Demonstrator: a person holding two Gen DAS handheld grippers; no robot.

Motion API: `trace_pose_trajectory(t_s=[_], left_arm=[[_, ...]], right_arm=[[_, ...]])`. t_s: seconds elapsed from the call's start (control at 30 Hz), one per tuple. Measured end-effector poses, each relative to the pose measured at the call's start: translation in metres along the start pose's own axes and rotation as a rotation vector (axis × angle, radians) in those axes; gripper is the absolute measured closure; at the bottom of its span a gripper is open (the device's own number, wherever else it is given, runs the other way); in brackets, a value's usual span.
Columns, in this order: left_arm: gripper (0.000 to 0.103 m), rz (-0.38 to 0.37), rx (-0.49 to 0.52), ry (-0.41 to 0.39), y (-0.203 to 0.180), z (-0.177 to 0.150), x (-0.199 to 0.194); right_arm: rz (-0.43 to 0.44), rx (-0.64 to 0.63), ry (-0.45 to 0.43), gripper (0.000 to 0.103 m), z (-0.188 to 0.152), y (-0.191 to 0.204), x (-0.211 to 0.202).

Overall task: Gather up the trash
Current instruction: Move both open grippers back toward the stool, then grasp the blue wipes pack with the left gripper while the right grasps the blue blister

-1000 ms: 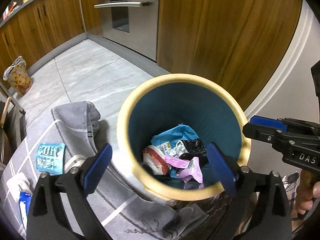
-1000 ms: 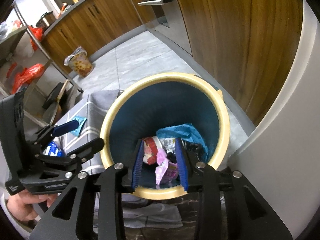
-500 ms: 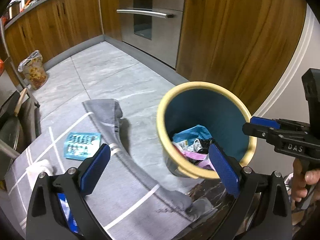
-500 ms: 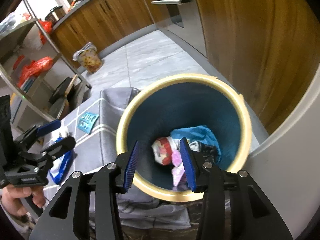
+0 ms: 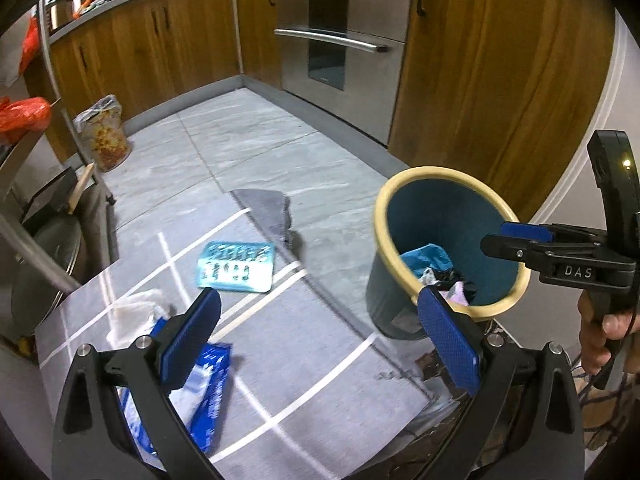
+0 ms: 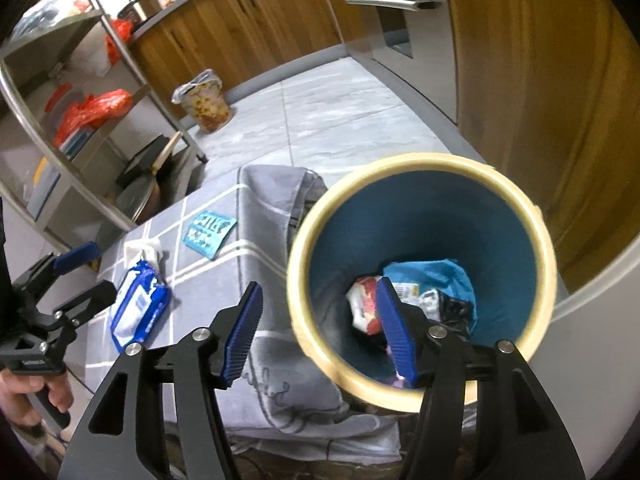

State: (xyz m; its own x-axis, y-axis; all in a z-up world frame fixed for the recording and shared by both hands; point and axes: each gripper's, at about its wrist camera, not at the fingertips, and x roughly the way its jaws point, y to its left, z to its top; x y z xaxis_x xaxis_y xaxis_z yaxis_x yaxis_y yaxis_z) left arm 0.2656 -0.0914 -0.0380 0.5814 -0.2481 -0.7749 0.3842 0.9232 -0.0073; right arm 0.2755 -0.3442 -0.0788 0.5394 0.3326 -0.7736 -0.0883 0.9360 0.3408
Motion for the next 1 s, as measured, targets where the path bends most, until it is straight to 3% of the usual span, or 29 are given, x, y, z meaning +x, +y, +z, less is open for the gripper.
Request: trace_pose_trajectory(t_s=[0.4,0.77,1.0], left_arm=[[0.006,0.084,-0.101,0.01,0.076,-0.041,-0.022],[0.006,0.157,-0.179,0.125,0.138,-0.091,-0.001],[0.006,0.143,-0.21,0.167,0.159,-0.106,0.013]], right_arm=[[0.032,-0.087,0.04,0.034,-0.002,0.052,0.028],[0.053,-0.147,0.077,0.034,-0.002,0.093,0.053],[0.063,-0.216,0.109,0.034,-0.004,0.123,0.073]])
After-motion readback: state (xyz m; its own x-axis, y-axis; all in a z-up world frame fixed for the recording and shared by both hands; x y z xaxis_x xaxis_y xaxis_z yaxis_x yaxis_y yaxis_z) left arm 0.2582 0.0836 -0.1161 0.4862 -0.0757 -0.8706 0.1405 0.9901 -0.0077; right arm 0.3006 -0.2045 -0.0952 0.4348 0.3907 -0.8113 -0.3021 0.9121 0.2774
